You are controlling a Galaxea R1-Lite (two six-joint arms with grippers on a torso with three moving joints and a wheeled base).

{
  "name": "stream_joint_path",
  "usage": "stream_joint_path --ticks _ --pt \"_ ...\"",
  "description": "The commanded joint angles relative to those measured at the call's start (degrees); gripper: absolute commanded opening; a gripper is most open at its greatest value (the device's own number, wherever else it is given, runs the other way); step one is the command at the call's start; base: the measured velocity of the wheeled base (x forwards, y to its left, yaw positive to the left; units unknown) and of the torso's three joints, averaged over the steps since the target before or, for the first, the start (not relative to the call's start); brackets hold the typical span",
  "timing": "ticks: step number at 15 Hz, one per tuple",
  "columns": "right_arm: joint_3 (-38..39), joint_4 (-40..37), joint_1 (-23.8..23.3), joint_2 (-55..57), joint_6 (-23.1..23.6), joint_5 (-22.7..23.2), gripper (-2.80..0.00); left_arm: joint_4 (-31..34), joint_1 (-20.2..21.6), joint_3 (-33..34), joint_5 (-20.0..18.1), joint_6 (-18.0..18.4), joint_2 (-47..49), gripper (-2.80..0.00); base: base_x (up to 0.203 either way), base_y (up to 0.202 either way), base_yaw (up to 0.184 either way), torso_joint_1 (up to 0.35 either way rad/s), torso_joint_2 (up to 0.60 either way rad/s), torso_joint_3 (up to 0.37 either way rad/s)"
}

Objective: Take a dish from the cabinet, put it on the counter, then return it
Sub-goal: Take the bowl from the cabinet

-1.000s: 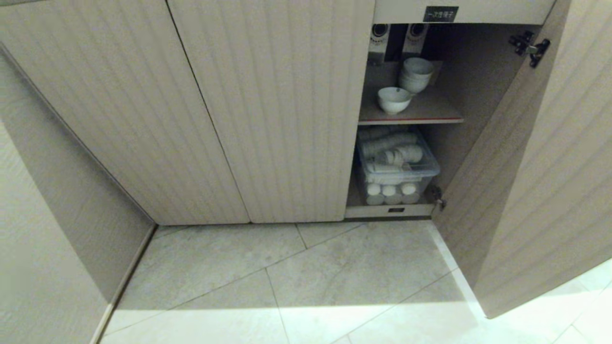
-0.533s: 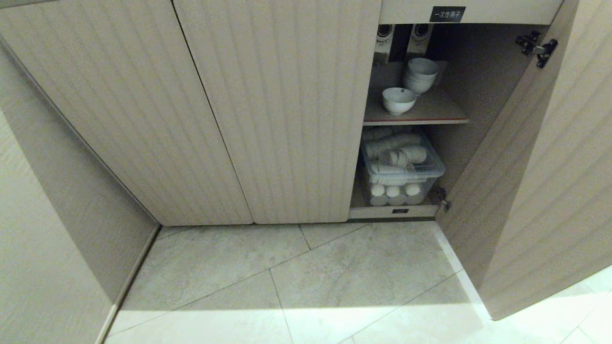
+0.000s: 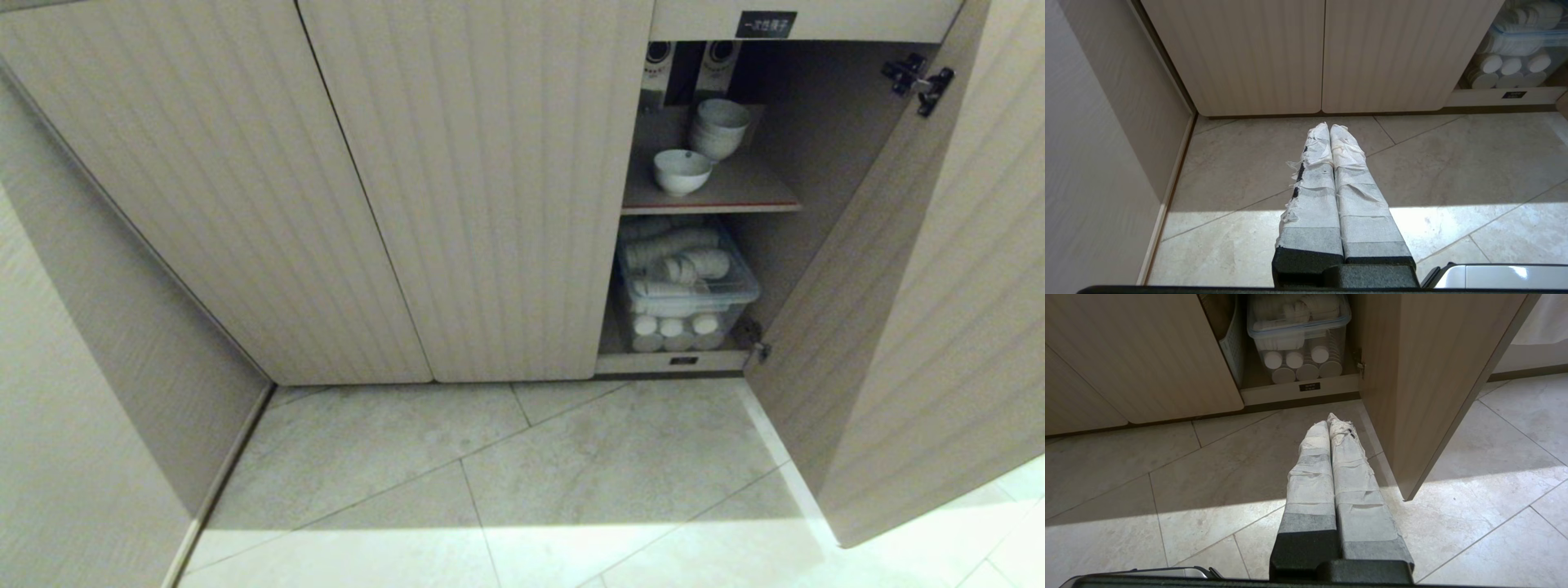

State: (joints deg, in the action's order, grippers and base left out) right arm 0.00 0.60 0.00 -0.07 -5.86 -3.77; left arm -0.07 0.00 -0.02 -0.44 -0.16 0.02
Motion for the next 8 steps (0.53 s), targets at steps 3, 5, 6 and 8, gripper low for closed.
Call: stream_joint_path --ticks 3,5,6,8 --pt "0.0 0.01 0.0 0.07 -0.02 -0.01 -2.8 -0.01 0.0 0.02 0.0 -0.02 -0.02 -2.8 0.0 0.0 0.0 0.0 0.0 0.0" --pt "0.0 0.01 0.0 0.07 -0.02 -0.01 -2.8 -0.04 0.0 0.02 0.0 -0.02 -0.02 -2.8 0.0 0.0 0.0 0.0 0.0 0.0" --pt "0.0 0.01 0.0 0.07 -0.02 -0.01 -2.8 -0.01 0.0 0.02 0.0 -0.02 -0.02 -2.8 0.0 0.0 0.0 0.0 0.0 0.0" --pt "0.0 0.01 0.0 0.07 -0.02 -0.01 -2.8 -0.01 0.0 0.02 0.0 -0.02 -0.02 -2.8 0.0 0.0 0.0 0.0 0.0 0.0"
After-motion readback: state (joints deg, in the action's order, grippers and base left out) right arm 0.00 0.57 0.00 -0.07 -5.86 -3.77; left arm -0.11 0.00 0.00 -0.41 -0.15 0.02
